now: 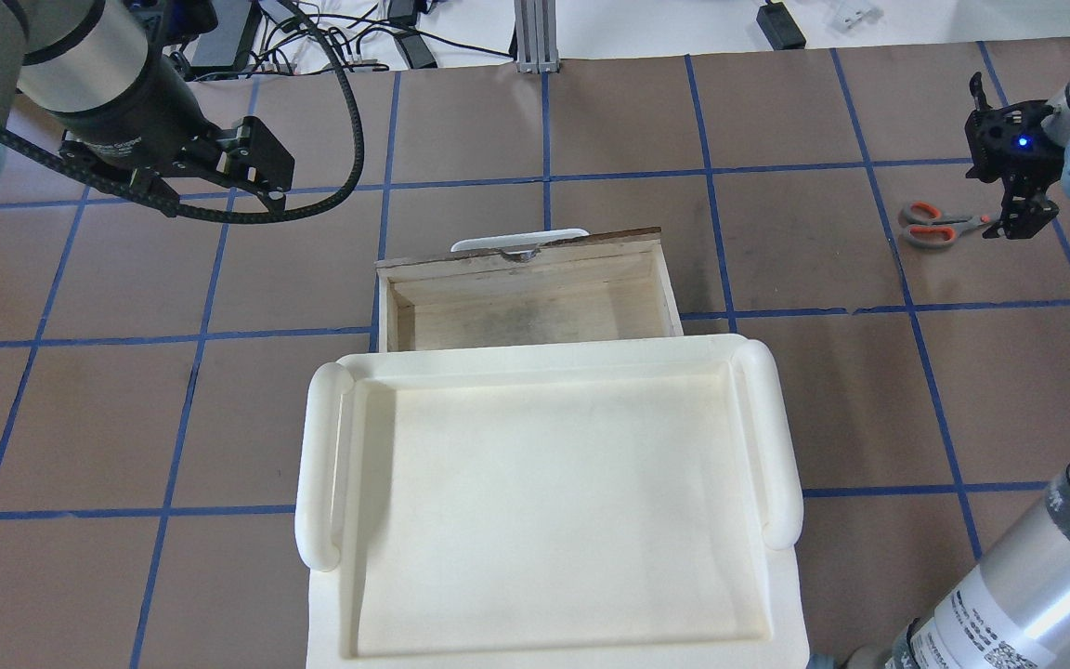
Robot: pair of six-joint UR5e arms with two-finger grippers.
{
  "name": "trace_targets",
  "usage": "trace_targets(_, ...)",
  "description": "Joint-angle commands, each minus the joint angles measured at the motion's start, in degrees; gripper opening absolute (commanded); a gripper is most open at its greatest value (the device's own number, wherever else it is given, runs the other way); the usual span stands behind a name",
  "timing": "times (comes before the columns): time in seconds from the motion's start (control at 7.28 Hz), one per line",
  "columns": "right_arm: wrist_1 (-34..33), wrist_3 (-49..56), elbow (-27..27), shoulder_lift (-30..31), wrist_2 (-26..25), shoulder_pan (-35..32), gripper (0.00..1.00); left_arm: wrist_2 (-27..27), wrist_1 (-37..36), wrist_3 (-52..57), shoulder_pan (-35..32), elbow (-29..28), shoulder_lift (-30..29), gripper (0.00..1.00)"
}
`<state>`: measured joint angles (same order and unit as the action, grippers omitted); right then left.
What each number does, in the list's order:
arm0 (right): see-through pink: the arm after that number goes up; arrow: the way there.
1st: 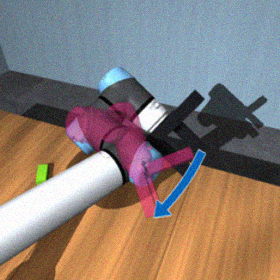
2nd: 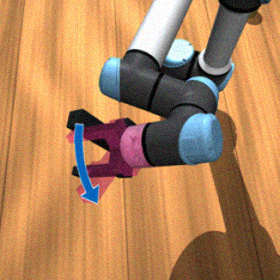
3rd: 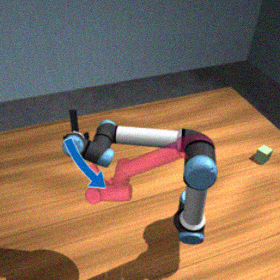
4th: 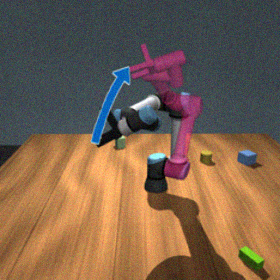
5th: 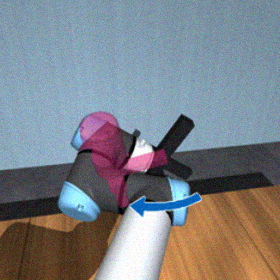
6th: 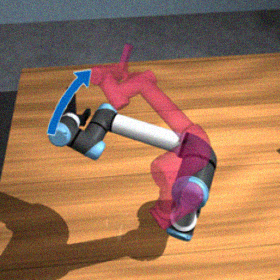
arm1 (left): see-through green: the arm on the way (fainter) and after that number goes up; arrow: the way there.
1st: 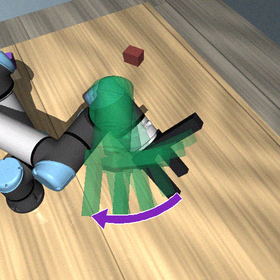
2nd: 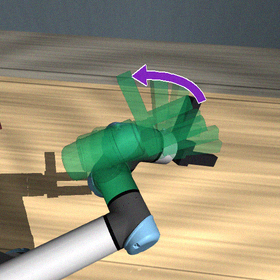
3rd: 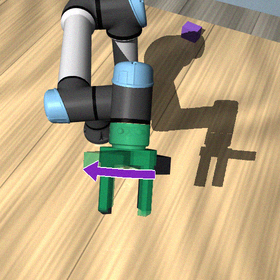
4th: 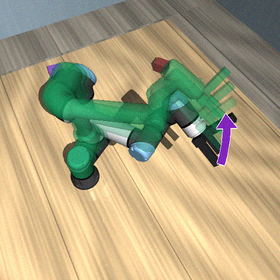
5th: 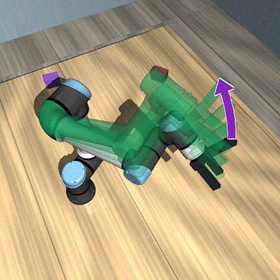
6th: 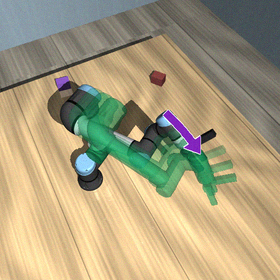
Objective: Put scissors in drawer and close it
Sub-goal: 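Move the right gripper over the grey-and-orange scissors and lower onto them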
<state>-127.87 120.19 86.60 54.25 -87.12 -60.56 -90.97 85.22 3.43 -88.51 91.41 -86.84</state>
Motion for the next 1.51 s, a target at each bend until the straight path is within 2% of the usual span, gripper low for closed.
trace_targets(0.0,-0.19,3.01,-1.08,-2.04,-0.15,0.00,0.98,0.00,0.04,0.00,0.00,0.00,0.01,1.00)
trace_targets(0.69,-0.10,3.38,-1.00,-3.37,-0.50,0.00,0.96,0.00,0.13,0.00,-0.09,0.00,0.01,1.00)
trace_targets(0.96,-0.10,4.95,-0.91,-3.45,-0.24,0.00,0.85,0.00,0.13,0.00,-0.09,0.00,0.01,1.00)
trace_targets(1.24,-0.10,5.32,-0.65,-3.45,-0.33,0.00,0.85,0.09,-0.14,0.00,-0.09,0.00,-0.25,1.00)
trace_targets(1.37,-0.10,5.40,-0.65,-3.45,-0.42,0.00,0.73,0.09,-0.05,0.00,-0.09,0.00,-0.26,1.00)
